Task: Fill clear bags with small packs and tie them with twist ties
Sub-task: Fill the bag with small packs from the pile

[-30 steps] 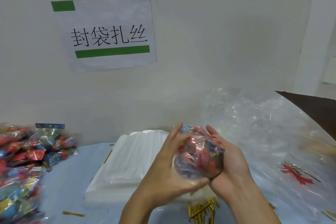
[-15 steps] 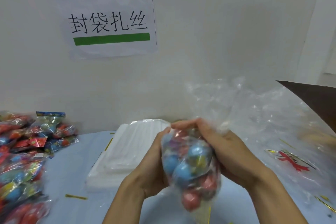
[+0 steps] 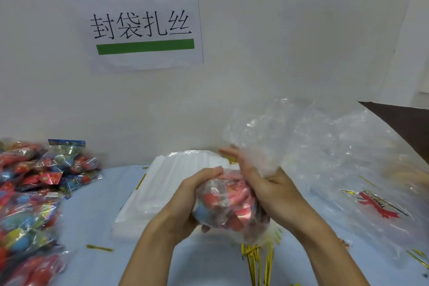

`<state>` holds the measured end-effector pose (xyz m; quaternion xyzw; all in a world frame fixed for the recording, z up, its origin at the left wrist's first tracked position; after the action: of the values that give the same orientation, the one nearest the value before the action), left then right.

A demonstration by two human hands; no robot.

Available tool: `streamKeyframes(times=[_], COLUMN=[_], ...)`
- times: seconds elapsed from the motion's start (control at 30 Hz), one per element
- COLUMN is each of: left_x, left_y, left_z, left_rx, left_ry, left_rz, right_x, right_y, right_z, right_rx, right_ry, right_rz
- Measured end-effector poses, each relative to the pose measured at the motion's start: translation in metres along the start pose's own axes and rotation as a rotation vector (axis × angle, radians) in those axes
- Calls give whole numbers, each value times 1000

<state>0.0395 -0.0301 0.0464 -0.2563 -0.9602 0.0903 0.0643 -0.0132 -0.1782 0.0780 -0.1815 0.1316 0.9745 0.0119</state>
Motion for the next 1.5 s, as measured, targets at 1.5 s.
streamKeyframes(times=[1.5], left_x=[26], left_y=[74], left_z=[-47], left_rx=[-489], left_ry=[-518], left_rz=[-641], right_x=[15], right_y=[-18], right_z=[-52], right_rx=[778], right_ry=[-420], right_rz=[460])
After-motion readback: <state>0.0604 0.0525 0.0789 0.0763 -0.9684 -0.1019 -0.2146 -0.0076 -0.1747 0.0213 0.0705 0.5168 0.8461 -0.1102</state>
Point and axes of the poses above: each hand's wrist, its own x-axis away from the middle knuckle, its own y-axis out of the back of the hand, z = x × y, the point moved 3 cm from there along -x, towards the middle knuckle, and after that the axes turned 4 degrees about x, right-handed, at the moved point
